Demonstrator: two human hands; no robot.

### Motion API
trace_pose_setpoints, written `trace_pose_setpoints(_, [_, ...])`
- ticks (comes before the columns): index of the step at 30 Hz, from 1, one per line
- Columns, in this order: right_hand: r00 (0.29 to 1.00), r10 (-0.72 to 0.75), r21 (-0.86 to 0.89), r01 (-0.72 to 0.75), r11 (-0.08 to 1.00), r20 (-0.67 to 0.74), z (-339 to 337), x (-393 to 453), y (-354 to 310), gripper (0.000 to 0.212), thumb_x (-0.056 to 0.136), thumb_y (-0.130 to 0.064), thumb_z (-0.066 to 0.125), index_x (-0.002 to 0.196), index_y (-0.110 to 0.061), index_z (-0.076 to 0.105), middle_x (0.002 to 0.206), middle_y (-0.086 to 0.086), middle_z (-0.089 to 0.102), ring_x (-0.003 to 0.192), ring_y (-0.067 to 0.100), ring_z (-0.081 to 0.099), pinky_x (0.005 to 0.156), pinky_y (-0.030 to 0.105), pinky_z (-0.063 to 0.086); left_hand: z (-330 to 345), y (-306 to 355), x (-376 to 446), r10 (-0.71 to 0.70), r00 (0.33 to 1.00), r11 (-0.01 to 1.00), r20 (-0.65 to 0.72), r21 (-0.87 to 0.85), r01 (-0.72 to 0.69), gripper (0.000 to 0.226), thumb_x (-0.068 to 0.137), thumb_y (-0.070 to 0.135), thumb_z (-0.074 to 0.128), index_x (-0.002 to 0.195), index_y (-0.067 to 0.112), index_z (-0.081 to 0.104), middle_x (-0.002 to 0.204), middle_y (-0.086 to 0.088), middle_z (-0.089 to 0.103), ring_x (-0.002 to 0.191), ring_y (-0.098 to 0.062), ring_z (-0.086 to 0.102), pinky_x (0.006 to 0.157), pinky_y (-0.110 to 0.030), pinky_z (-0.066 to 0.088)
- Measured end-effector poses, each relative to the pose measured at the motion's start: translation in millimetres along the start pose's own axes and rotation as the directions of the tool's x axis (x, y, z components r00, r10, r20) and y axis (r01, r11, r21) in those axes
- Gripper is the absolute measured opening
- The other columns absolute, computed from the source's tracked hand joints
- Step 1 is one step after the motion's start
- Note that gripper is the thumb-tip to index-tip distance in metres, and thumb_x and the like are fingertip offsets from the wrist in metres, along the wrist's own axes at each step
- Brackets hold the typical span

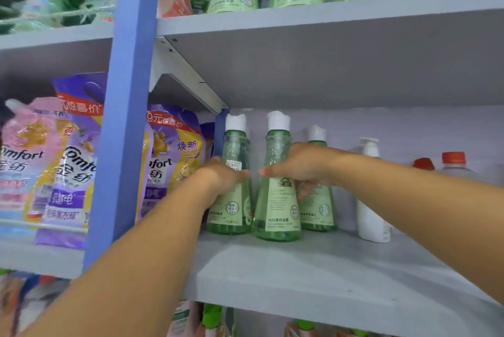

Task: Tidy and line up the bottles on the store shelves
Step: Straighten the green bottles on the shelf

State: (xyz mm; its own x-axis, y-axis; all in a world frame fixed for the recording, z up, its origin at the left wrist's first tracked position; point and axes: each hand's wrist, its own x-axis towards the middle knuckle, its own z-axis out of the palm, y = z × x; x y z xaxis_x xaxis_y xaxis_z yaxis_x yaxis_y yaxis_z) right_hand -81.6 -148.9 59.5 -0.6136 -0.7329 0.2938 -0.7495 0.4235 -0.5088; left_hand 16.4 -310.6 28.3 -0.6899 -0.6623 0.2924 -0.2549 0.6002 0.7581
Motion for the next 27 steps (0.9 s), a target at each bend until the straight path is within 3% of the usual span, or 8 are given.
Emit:
trace_pose_setpoints(6, [0.998,0.018,0.023,-0.017,1.0,-0.057,7.0,10.2,3.9,0.048,0.085,-0.05,0.077,0.113,-0.012,0.066,0.102,0.007,0.078,0.084,0.028,0.078,0.076,0.048,0.064,4.4,-11.6,8.4,0.028,0.998,0.986,-0.063,-0.163,-0.038,0.078,0.083,0.053,0.077,0.146,0.019,0.047,0.138,-0.006,0.06,0.119,-0.031,0.061,0.103,-0.044,0.051])
trace_pose_setpoints(8, [0.992,0.024,0.0,-0.024,1.0,-0.123,13.2,11.5,4.6,0.056,0.079,-0.058,0.077,0.113,-0.014,0.065,0.104,0.007,0.076,0.08,0.029,0.078,0.073,0.047,0.065,4.4,-13.0,4.6,0.033,0.996,0.988,-0.083,-0.151,-0.046,0.082,0.08,0.057,0.076,0.148,0.022,0.045,0.142,-0.006,0.057,0.123,-0.032,0.06,0.104,-0.047,0.051])
trace_pose_setpoints(13, [0.971,-0.007,-0.037,-0.002,0.999,-0.24,25.1,9.6,4.4,0.069,0.076,-0.072,0.07,0.114,-0.015,0.065,0.108,0.005,0.072,0.082,0.029,0.075,0.066,0.044,0.065,0.8,-17.3,-11.1,0.001,0.995,1.0,-0.097,-0.023,-0.003,0.084,0.081,0.05,0.08,0.149,0.018,0.043,0.142,-0.007,0.058,0.124,-0.03,0.059,0.105,-0.044,0.05])
trace_pose_setpoints(17, [0.99,0.02,0.144,0.0,0.99,-0.143,15.9,7.3,16.7,0.11,0.053,-0.096,0.061,0.136,-0.024,0.054,0.127,-0.001,0.068,0.102,0.025,0.071,0.088,0.045,0.061,1.9,-22.0,-34.7,-0.046,0.999,0.948,-0.03,0.314,0.053,0.069,0.088,0.056,0.07,0.14,0.013,0.056,0.142,-0.007,0.059,0.129,-0.029,0.056,0.109,-0.039,0.045])
trace_pose_setpoints(19, [0.993,-0.009,0.321,0.046,0.946,-0.116,10.7,5.0,21.3,0.082,0.071,-0.078,0.072,0.132,-0.024,0.057,0.125,-0.002,0.07,0.104,0.021,0.072,0.092,0.042,0.059,1.2,-23.7,-38.3,-0.058,0.998,0.941,0.006,0.334,0.052,0.07,0.088,0.058,0.069,0.139,0.011,0.056,0.141,-0.007,0.058,0.129,-0.03,0.055,0.109,-0.039,0.046])
trace_pose_setpoints(22, [0.991,-0.08,0.435,0.119,0.892,-0.107,8.7,-0.4,24.6,0.03,0.093,-0.04,0.071,0.12,-0.026,0.064,0.113,-0.004,0.075,0.099,0.013,0.074,0.081,0.032,0.061,0.4,-24.9,-36.0,-0.079,0.996,0.935,0.034,0.349,0.062,0.08,0.088,0.06,0.067,0.147,0.01,0.046,0.149,-0.007,0.052,0.135,-0.03,0.051,0.112,-0.04,0.043])
trace_pose_setpoints(25, [0.986,-0.085,0.39,0.135,0.911,-0.144,12.7,-1.2,23.0,0.02,0.095,-0.033,0.071,0.112,-0.025,0.065,0.104,-0.006,0.075,0.093,0.011,0.072,0.066,0.026,0.057,0.3,-25.3,-33.0,-0.089,0.996,0.923,0.029,0.377,0.071,0.091,0.086,0.064,0.066,0.153,0.009,0.038,0.153,-0.008,0.048,0.138,-0.03,0.047,0.114,-0.04,0.04])
trace_pose_setpoints(27, [0.976,-0.062,0.354,0.134,0.926,-0.207,15.5,0.1,19.9,0.018,0.093,-0.034,0.073,0.105,-0.025,0.063,0.102,-0.006,0.073,0.09,0.011,0.07,0.066,0.03,0.058,0.0,-24.8,-32.6,-0.075,0.997,0.915,0.019,0.398,0.061,0.09,0.087,0.064,0.065,0.153,0.009,0.038,0.154,-0.008,0.047,0.139,-0.03,0.047,0.113,-0.038,0.04])
